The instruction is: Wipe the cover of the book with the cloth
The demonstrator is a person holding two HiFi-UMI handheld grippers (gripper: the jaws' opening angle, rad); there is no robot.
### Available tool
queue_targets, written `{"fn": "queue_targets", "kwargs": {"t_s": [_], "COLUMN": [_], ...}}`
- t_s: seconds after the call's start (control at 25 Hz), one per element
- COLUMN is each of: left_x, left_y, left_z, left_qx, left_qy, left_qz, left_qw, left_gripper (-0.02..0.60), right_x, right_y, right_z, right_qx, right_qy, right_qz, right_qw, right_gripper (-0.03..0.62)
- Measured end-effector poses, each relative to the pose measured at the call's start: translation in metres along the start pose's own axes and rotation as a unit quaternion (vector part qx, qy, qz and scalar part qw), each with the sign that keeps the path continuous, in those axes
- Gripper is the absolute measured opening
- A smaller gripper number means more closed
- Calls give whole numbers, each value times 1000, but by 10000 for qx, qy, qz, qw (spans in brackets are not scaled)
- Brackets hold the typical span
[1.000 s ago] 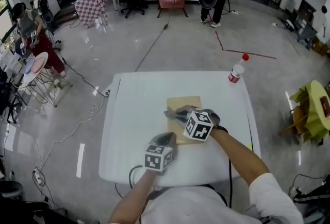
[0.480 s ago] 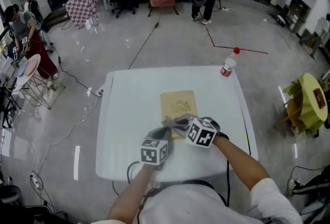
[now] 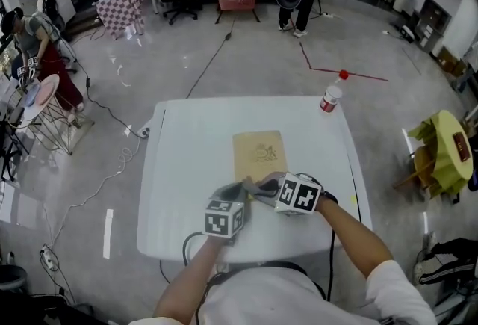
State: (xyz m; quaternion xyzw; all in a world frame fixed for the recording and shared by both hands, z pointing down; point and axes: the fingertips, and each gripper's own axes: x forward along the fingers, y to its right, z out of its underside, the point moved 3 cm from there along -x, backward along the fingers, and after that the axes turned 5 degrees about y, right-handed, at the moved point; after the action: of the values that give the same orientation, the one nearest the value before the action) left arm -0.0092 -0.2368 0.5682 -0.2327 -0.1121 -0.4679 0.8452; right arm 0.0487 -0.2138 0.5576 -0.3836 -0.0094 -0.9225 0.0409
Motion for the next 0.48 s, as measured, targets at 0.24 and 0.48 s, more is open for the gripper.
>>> {"fn": "queue_targets", "kwargs": {"t_s": [0.24, 0.48], "left_x": [0, 0], "left_y": [2, 2], "left_z": [-1, 0], "left_qx": [10, -262], "left_qy": [12, 87], "left_qz": [-13, 156], "left_qw": [10000, 9995], "left_gripper": [6, 8], "right_x": [-15, -5], "right_y": [23, 82], "right_z": [-18, -54], "right_qx": [-323, -572], "right_qy": [-82, 93], "right_qz": [-131, 605], "right_qw": [9994, 9965], "right_gripper": [28, 28]}}
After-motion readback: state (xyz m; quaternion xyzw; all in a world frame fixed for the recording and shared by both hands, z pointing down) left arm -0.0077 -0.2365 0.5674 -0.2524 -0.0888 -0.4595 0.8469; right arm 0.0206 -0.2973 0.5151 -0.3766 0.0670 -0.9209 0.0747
